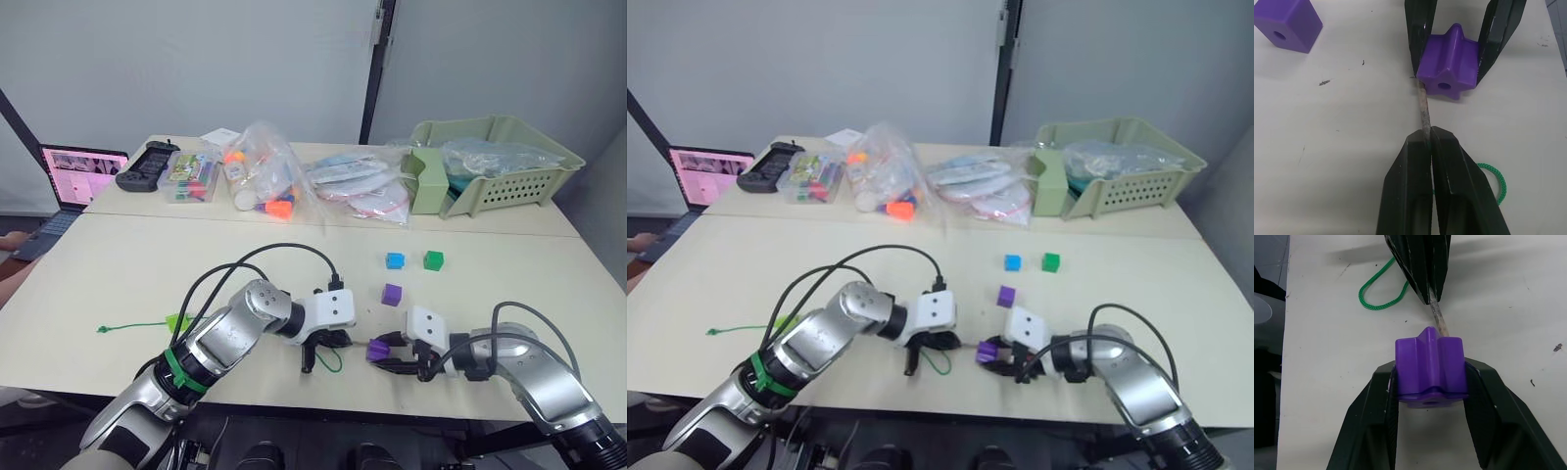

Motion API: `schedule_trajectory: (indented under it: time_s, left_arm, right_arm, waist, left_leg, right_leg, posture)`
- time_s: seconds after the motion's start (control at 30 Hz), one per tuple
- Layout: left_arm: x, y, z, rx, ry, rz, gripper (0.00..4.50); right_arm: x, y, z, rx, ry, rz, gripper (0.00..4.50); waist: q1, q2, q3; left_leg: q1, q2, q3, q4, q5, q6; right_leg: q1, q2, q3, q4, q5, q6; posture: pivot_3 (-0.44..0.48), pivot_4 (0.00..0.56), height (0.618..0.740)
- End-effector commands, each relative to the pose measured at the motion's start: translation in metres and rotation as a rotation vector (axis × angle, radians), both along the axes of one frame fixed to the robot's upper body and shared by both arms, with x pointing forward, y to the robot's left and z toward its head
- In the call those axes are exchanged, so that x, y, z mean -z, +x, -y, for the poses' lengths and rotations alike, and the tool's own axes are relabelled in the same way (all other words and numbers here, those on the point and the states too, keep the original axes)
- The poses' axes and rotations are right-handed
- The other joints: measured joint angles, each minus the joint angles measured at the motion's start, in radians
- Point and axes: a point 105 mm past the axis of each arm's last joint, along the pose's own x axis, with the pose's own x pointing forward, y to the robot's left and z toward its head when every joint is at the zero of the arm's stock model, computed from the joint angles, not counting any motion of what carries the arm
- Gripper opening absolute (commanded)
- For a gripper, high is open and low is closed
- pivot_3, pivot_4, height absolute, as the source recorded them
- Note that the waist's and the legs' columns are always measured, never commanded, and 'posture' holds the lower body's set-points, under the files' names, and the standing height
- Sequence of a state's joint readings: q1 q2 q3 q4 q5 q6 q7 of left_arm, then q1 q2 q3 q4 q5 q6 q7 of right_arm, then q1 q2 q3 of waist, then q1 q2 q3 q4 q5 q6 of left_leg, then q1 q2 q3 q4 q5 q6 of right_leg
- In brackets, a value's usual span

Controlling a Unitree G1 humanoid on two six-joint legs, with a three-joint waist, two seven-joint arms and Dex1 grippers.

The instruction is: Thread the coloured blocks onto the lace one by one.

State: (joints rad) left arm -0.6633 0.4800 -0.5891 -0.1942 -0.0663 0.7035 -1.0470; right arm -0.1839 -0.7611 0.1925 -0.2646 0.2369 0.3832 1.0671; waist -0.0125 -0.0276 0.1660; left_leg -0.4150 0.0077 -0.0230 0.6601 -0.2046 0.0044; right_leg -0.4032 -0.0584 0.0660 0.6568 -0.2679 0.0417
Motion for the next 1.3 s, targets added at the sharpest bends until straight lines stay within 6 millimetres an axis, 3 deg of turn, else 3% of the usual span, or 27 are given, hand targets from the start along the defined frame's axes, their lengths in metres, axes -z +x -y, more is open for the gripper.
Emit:
schedule_trajectory:
  time_s: [0.03, 0.43, 0.7, 1.0, 1.17, 1.3]
  left_arm:
    - [-0.007, -0.004, 0.009, 0.042, -0.015, 0.015, 0.0]
    - [0.005, -0.017, 0.043, 0.119, -0.09, -0.064, 0.0]
    - [0.011, -0.016, 0.041, 0.107, -0.115, -0.083, 0.0]
    - [0.003, -0.003, 0.007, 0.075, -0.102, -0.069, 2.89]
    - [0.01, 0.001, -0.01, 0.036, -0.065, -0.054, 2.92]
    - [0.018, 0.004, -0.012, 0.009, -0.056, -0.048, 2.92]
  right_arm:
    - [-0.008, 0.0, -0.005, -0.015, 0.004, 0.036, 1.35]
    - [-0.008, 0.002, -0.017, -0.029, 0.022, 0.048, 1.35]
    - [-0.001, 0.003, -0.011, 0.005, 0.012, 0.041, 1.35]
    - [0.01, 0.002, 0.004, 0.042, -0.022, 0.024, 1.35]
    - [0.012, 0.0, 0.007, 0.043, -0.026, 0.019, 1.35]
    - [0.011, -0.002, 0.007, 0.041, -0.028, 0.017, 1.35]
  waist:
    - [0.0, 0.0, 0.0]
    - [0.002, 0.0, 0.0]
    - [0.003, 0.0, 0.0]
    - [0.0, 0.0, 0.0]
    - [0.002, 0.0, 0.0]
    - [0.007, 0.0, 0.0]
  left_leg:
    - [0.0, 0.0, 0.0, 0.0, 0.0, 0.0]
    - [0.0, -0.001, 0.0, 0.0, 0.0, 0.0]
    - [0.001, -0.001, 0.0, 0.001, 0.0, 0.0]
    - [0.001, -0.001, 0.0, 0.001, 0.0, 0.0]
    - [0.001, -0.001, 0.0, 0.001, 0.0, 0.0]
    - [0.002, -0.001, 0.0, 0.001, 0.0, 0.0]
  right_leg:
    - [0.0, 0.0, 0.0, 0.0, 0.0, 0.0]
    - [0.001, 0.0, 0.0, 0.0, 0.0, 0.0]
    - [0.002, 0.0, 0.0, 0.0, 0.0, 0.0]
    - [0.002, 0.0, 0.0, 0.0, 0.0, 0.0]
    - [0.002, 0.0, 0.0, 0.0, 0.0, 0.0]
    - [0.003, -0.001, 0.0, 0.0, 0.0, 0.0]
  posture:
    - [0.0, 0.15, 0.74]
    - [0.0, 0.15, 0.74]
    - [0.0, 0.15, 0.74]
    - [0.0, 0.15, 0.74]
    - [0.0, 0.15, 0.74]
    - [0.0, 0.15, 0.74]
